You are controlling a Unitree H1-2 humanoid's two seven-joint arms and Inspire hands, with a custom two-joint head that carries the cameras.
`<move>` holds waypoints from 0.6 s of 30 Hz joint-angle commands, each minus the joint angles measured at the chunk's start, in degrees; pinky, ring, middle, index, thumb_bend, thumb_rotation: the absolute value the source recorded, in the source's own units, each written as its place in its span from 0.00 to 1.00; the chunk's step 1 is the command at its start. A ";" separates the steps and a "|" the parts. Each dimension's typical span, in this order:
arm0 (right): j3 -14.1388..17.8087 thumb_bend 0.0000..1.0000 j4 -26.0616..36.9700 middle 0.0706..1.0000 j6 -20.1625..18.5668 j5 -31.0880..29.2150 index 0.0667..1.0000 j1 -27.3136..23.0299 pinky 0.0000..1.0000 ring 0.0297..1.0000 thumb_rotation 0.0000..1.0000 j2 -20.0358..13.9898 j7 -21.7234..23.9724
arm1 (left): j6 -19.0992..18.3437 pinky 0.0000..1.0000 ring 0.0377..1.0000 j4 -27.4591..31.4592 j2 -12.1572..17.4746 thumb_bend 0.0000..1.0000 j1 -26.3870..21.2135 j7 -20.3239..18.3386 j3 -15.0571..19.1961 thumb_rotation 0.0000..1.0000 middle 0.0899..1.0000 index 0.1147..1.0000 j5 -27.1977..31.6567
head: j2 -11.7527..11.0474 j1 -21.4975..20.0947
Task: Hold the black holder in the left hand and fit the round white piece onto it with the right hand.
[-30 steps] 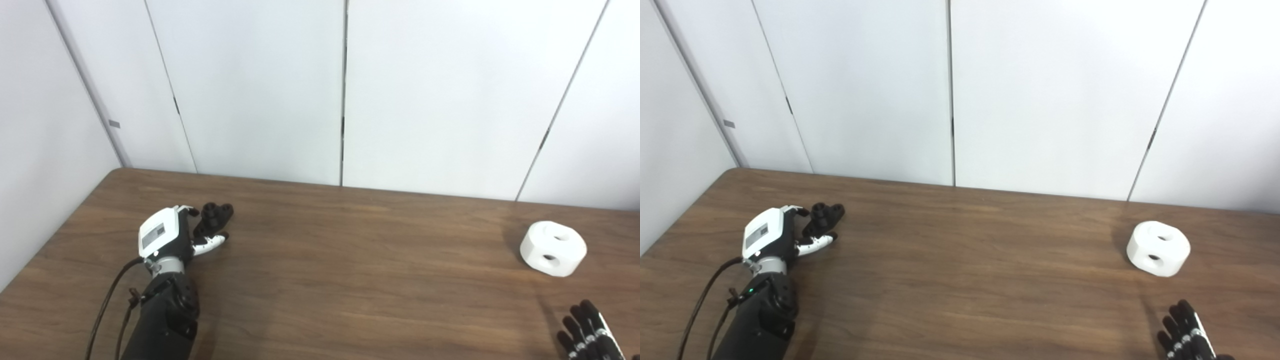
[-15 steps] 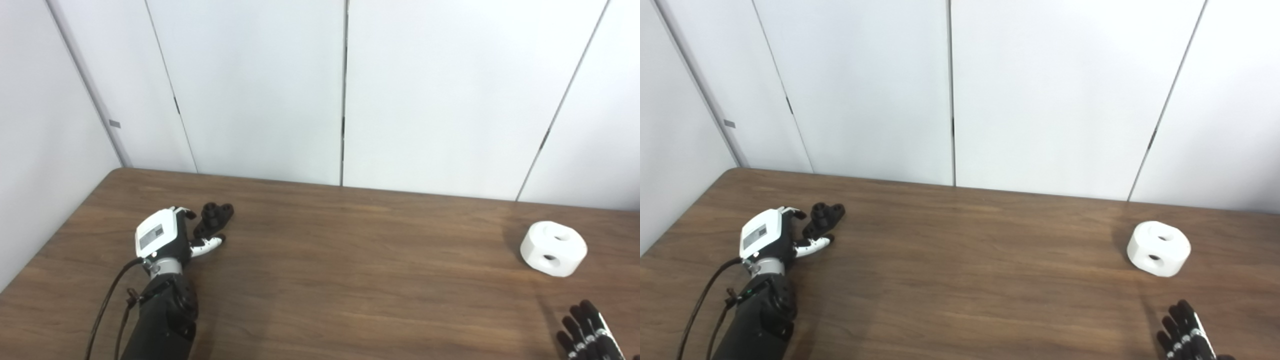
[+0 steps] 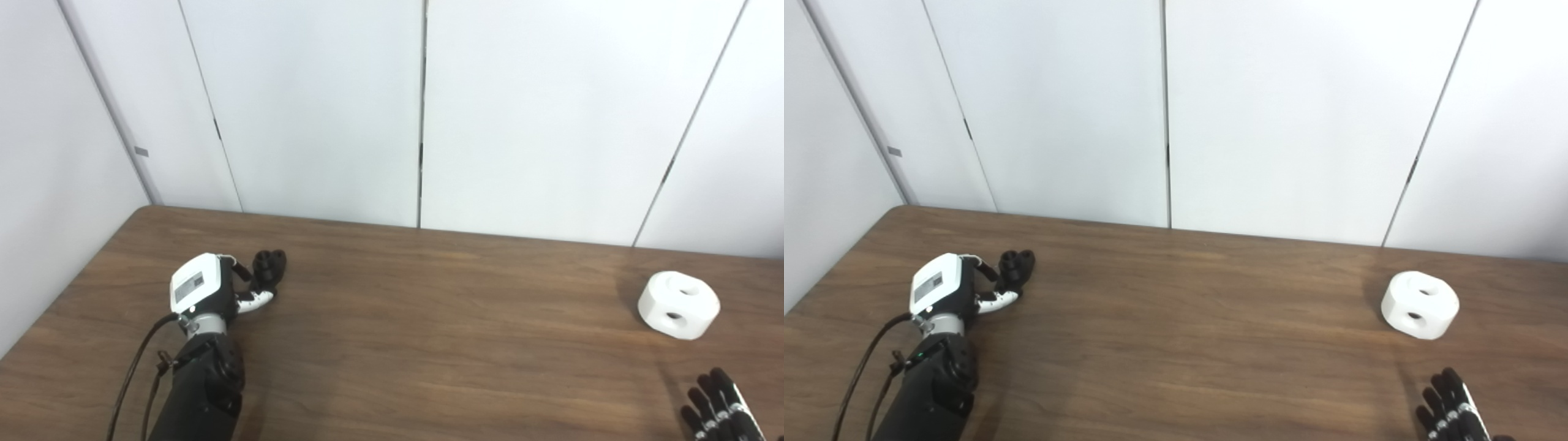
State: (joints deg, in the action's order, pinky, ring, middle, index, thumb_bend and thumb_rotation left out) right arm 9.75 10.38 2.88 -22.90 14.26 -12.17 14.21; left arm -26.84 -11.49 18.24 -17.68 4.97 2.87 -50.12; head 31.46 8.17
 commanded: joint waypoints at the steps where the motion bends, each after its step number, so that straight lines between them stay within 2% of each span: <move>1: -0.48 0.73 -2.11 1.00 -0.01 -0.44 1.00 1.90 1.00 1.00 1.00 0.90 0.36 | 0.18 0.92 0.90 1.23 1.62 0.53 -1.47 1.63 -0.55 0.07 0.79 0.42 0.06 | 0.06 0.07; 18: -0.42 0.74 -2.51 1.00 -0.62 -0.66 1.00 1.07 1.00 1.00 1.00 0.88 0.20 | 1.56 0.91 0.88 1.01 2.53 0.51 -1.12 3.54 -2.33 0.05 0.77 0.42 5.85 | 0.51 -0.34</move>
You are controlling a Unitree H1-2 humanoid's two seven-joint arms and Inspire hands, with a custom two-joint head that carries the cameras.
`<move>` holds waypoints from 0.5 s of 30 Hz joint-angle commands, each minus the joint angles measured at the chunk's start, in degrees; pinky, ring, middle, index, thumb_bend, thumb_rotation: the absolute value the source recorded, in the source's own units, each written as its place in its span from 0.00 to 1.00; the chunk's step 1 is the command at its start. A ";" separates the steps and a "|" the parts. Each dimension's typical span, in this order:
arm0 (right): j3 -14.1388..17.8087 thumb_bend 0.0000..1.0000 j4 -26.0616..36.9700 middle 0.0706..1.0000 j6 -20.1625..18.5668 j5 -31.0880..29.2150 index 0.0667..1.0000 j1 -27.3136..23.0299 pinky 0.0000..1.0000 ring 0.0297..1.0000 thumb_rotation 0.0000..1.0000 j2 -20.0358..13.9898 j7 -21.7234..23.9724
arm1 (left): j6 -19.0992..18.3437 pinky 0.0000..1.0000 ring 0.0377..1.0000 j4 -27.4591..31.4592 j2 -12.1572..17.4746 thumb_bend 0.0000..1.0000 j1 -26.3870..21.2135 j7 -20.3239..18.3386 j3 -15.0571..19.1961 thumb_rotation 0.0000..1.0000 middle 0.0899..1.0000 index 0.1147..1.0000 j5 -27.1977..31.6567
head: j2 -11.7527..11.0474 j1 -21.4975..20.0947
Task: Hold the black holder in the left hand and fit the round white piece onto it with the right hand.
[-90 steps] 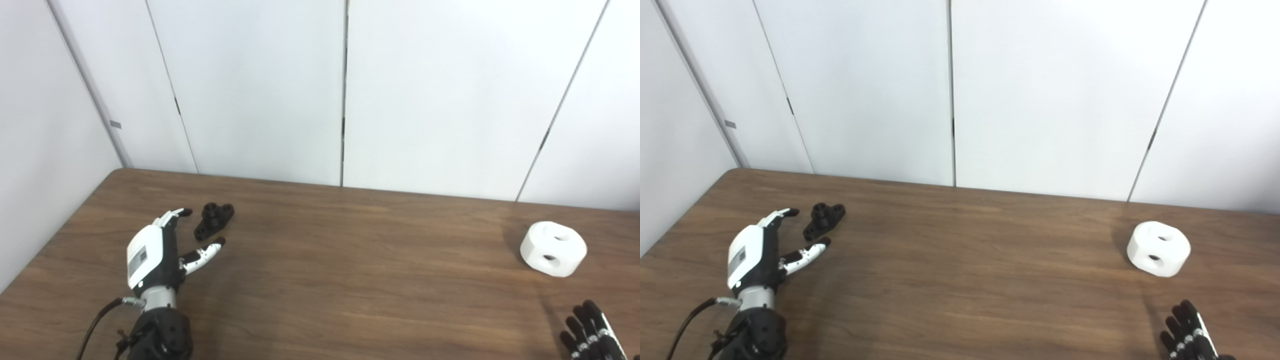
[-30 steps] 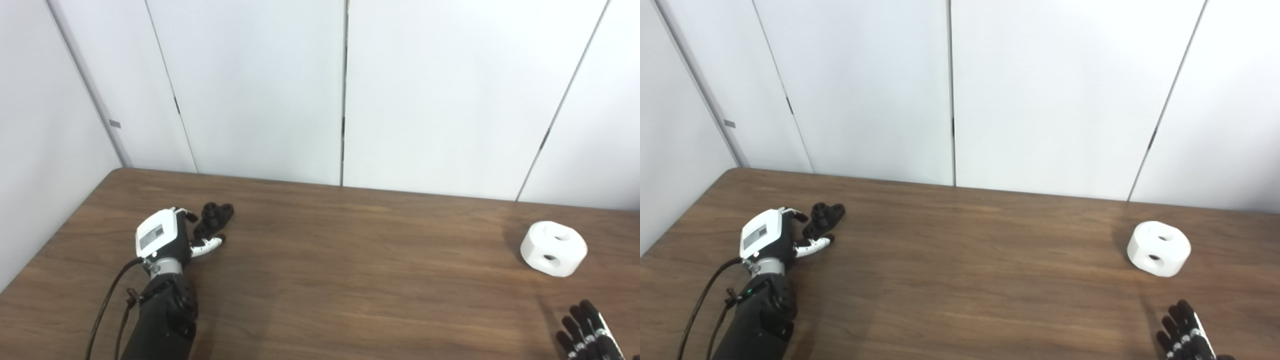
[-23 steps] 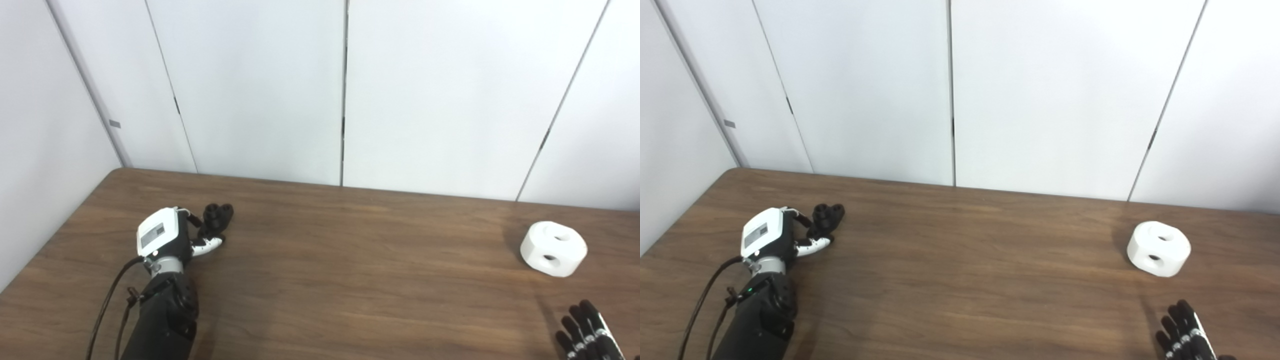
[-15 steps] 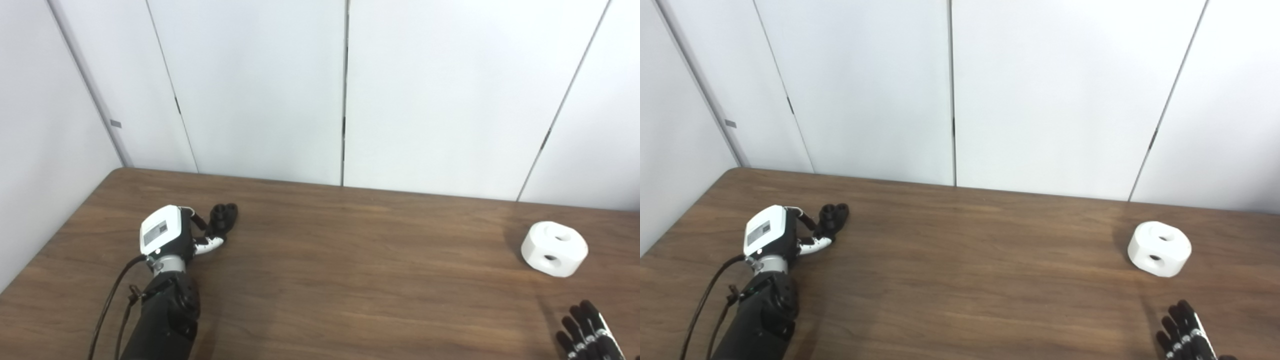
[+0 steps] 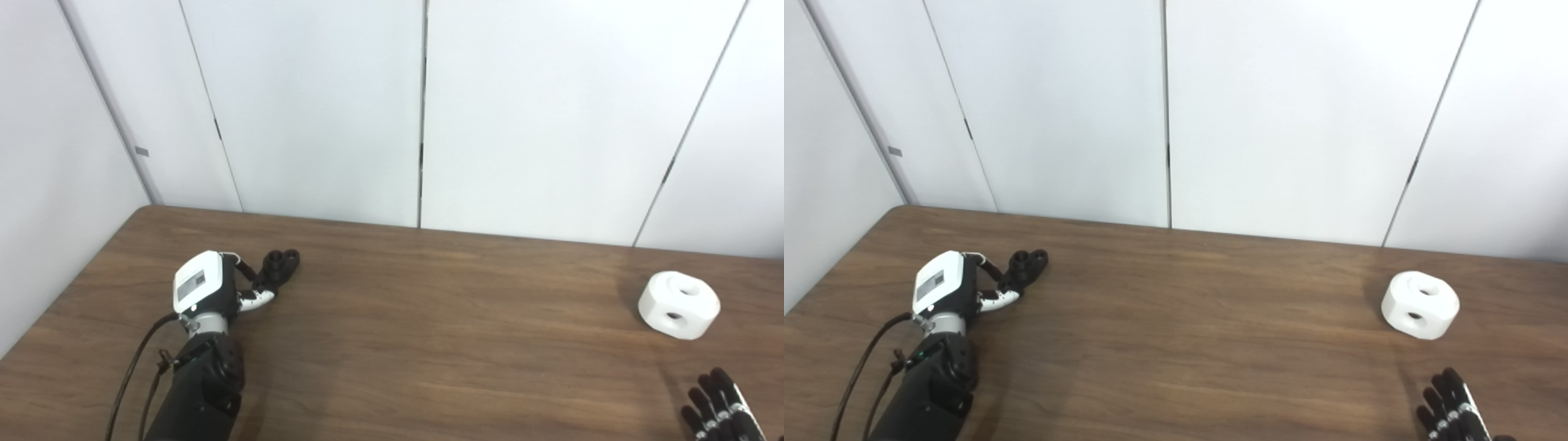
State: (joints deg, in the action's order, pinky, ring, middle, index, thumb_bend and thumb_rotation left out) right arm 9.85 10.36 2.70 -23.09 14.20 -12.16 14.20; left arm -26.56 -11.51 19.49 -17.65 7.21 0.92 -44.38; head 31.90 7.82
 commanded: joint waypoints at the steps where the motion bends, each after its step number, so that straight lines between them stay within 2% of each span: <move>1: -0.62 0.74 -2.51 1.00 -0.26 -0.02 1.00 1.11 1.00 1.00 1.00 0.82 0.17 | 1.58 0.90 0.87 1.14 1.33 0.51 -0.97 1.43 -0.54 0.05 0.77 0.42 0.50 | 0.07 0.01; 15: -0.70 0.72 -2.07 1.00 -0.62 1.02 1.00 0.90 1.00 1.00 1.00 0.84 -0.16 | 2.21 0.92 0.90 7.74 1.28 0.51 2.27 -2.53 -3.68 0.05 0.81 0.42 5.42 | 0.71 -0.22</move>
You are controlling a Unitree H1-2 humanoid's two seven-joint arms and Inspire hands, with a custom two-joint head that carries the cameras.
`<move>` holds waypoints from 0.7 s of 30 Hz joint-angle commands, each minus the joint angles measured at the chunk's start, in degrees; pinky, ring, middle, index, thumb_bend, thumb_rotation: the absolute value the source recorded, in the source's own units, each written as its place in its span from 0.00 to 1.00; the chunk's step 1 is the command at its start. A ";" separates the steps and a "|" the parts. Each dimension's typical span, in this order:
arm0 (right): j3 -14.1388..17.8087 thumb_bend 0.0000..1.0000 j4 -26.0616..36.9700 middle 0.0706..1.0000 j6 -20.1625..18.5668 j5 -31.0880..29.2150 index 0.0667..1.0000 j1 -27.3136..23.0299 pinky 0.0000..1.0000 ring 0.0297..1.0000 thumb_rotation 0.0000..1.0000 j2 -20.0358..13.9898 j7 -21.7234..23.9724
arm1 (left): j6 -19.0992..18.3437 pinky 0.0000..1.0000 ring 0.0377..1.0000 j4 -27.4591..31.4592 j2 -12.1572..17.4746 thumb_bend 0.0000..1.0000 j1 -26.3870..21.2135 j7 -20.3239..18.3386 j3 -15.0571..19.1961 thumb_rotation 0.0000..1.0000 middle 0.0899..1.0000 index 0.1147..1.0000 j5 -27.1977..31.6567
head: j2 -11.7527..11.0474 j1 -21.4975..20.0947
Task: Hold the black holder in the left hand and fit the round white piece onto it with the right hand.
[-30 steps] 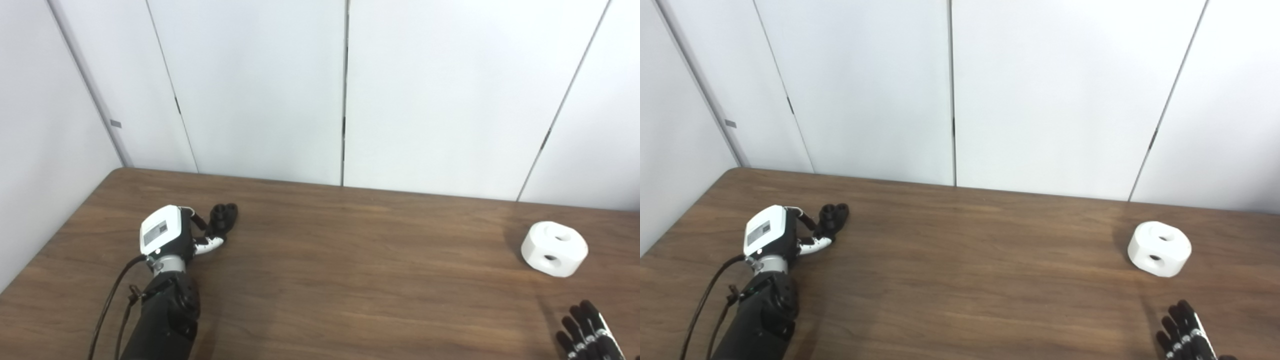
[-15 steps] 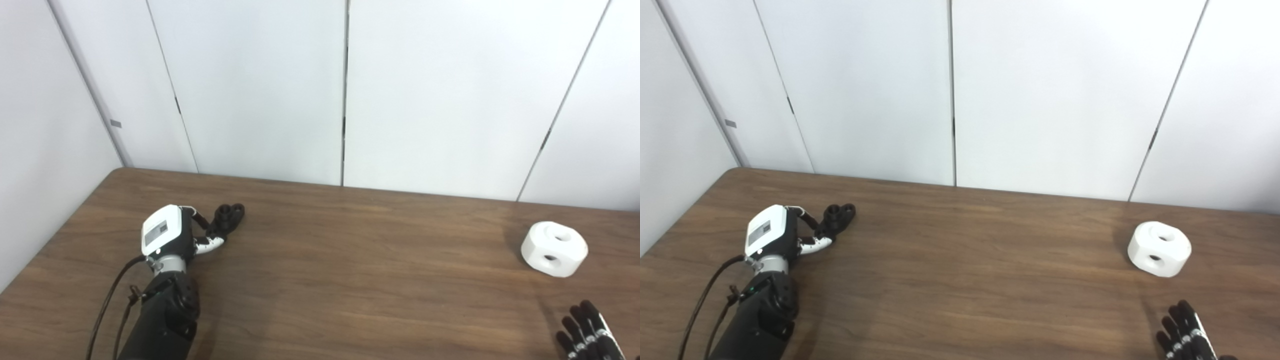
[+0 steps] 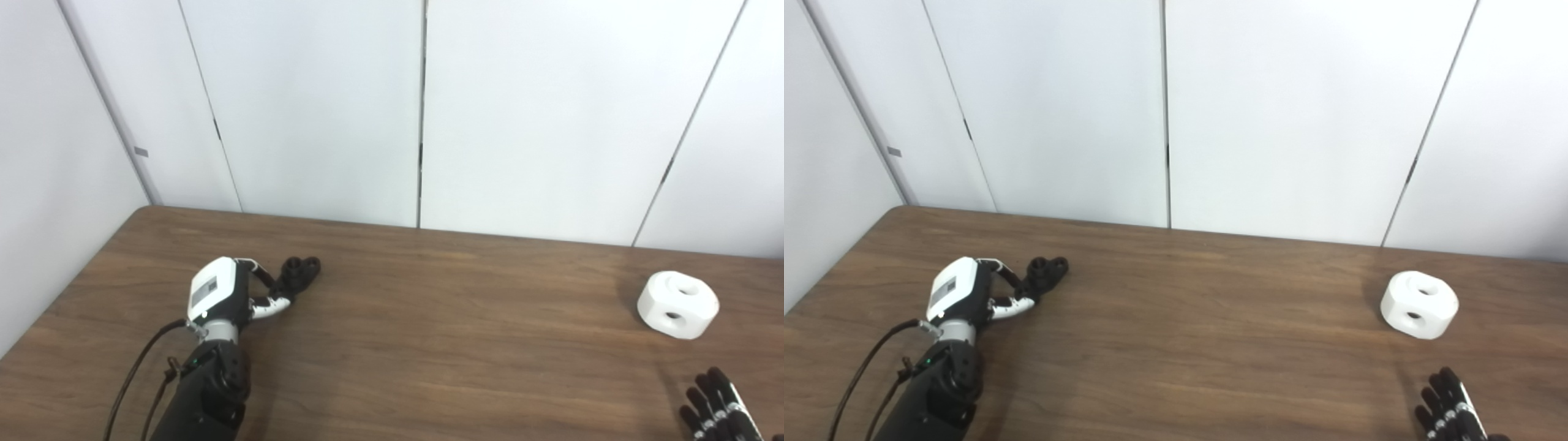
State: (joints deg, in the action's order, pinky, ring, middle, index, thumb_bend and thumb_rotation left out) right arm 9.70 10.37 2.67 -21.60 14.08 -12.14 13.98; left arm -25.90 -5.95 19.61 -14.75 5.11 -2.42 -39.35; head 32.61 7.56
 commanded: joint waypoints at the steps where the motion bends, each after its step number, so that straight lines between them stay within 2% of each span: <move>1: -0.55 0.72 -2.02 1.00 -0.65 -0.57 1.00 0.98 1.00 1.00 1.00 0.83 0.09 | 1.87 0.92 0.90 2.77 1.18 0.51 -0.24 -0.66 -0.63 0.05 0.81 0.42 0.60 | 0.11 -0.05; 12: -0.55 0.73 -1.70 1.00 -0.85 -0.81 1.00 0.74 1.00 1.00 1.00 0.89 0.02 | 3.52 0.92 0.91 9.39 1.37 0.51 4.20 -3.76 -5.06 0.05 0.82 0.43 0.01 | 0.54 -0.49; 21: -0.78 0.71 0.10 1.00 -2.24 -0.40 0.99 0.78 1.00 1.00 1.00 1.06 -0.71 | 6.14 0.91 0.91 18.27 2.21 0.51 10.43 -7.96 -8.36 0.05 0.83 0.43 -1.11 | 3.09 -3.08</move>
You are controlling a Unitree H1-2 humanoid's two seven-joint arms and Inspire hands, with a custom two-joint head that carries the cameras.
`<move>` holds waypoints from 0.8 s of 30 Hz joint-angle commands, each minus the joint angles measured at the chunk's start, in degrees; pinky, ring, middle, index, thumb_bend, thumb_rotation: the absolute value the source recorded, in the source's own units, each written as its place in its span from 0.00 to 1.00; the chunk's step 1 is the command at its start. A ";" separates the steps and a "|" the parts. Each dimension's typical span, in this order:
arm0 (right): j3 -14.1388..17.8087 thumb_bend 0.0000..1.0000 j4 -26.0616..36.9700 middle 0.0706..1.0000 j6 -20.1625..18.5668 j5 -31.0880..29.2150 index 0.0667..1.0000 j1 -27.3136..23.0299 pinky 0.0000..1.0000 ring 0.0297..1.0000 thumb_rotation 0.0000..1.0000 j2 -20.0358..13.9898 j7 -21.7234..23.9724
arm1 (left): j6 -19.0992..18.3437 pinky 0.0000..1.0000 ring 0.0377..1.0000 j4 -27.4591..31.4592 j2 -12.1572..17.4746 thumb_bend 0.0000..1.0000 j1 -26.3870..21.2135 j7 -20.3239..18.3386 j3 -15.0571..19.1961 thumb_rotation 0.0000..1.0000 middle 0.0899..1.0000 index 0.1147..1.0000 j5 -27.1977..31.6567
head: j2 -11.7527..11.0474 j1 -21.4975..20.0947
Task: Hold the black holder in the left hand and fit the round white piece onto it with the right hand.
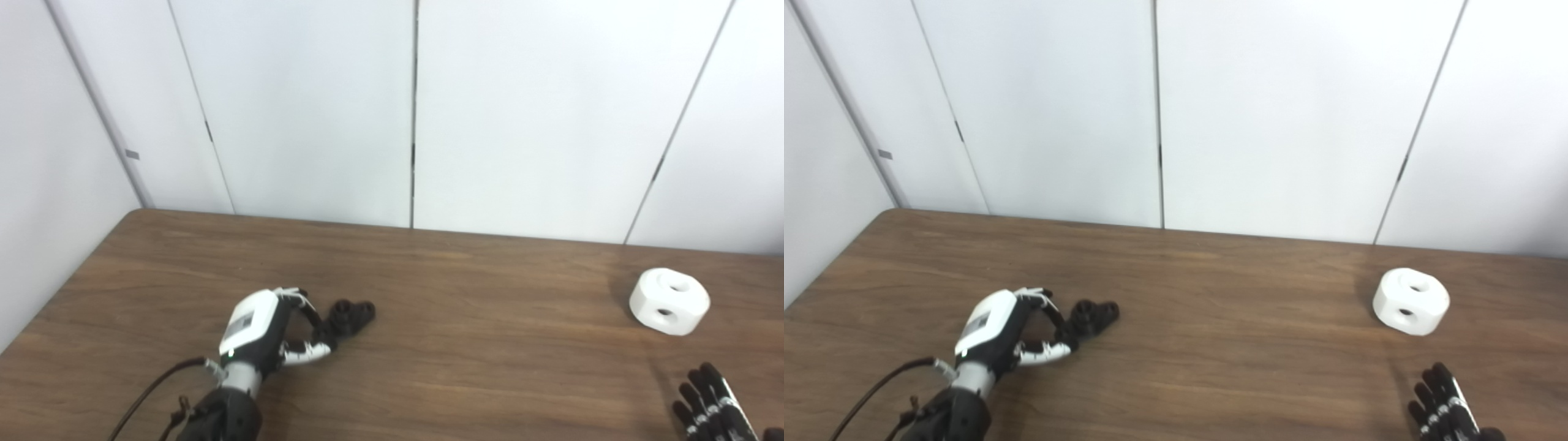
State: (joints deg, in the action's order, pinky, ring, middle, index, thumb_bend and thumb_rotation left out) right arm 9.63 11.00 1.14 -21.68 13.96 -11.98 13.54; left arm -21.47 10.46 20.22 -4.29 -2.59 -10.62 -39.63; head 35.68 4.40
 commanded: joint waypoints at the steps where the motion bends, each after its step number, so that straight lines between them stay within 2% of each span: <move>1: -0.78 0.71 -0.37 1.00 -0.79 -0.15 0.99 0.88 1.00 1.00 1.00 0.91 -0.27 | 1.98 0.92 0.91 2.82 1.48 0.51 0.84 -0.66 -0.18 0.05 0.83 0.43 -0.51 | 0.36 -0.17; 8: -1.41 0.70 1.17 1.00 -2.18 0.50 1.00 0.69 1.00 1.00 1.00 1.36 -1.02 | 5.94 0.90 0.92 8.26 0.80 0.51 7.32 -2.62 -2.32 0.05 0.84 0.42 -0.32 | 2.68 -1.89; 11: -1.50 0.71 2.05 1.00 -3.01 0.68 0.99 0.70 1.00 1.00 1.00 1.64 -1.65 | 7.07 0.92 0.93 10.71 -0.13 0.51 9.69 -3.76 -3.58 0.04 0.83 0.42 -0.13 | 4.31 -2.92; 13: -1.59 0.71 2.93 1.00 -3.79 0.57 0.99 0.66 1.00 1.00 1.00 1.70 -2.07 | 7.85 0.91 0.92 11.86 -0.39 0.51 10.90 -4.58 -4.61 0.04 0.83 0.42 -0.53 | 6.26 -3.95; 19: -1.81 0.73 4.72 1.00 -6.22 0.82 0.99 0.41 1.00 1.00 1.00 1.56 -3.39 | 11.69 0.89 0.91 12.24 -1.35 0.51 13.99 -4.68 -8.62 0.05 0.82 0.42 -3.88 | 8.52 -4.74; 24: -1.75 0.73 5.83 1.00 -7.78 0.58 1.00 0.53 1.00 1.00 1.00 1.16 -3.88 | 13.49 0.90 0.91 11.67 -3.60 0.51 16.70 -4.17 -11.10 0.05 0.83 0.42 -4.81 | 9.38 -4.95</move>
State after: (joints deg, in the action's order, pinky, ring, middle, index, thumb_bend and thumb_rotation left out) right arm 8.04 15.71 -5.32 -20.90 14.12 -10.48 9.47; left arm -9.31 22.45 17.09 10.41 -4.95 -19.59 -44.32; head 45.00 -0.53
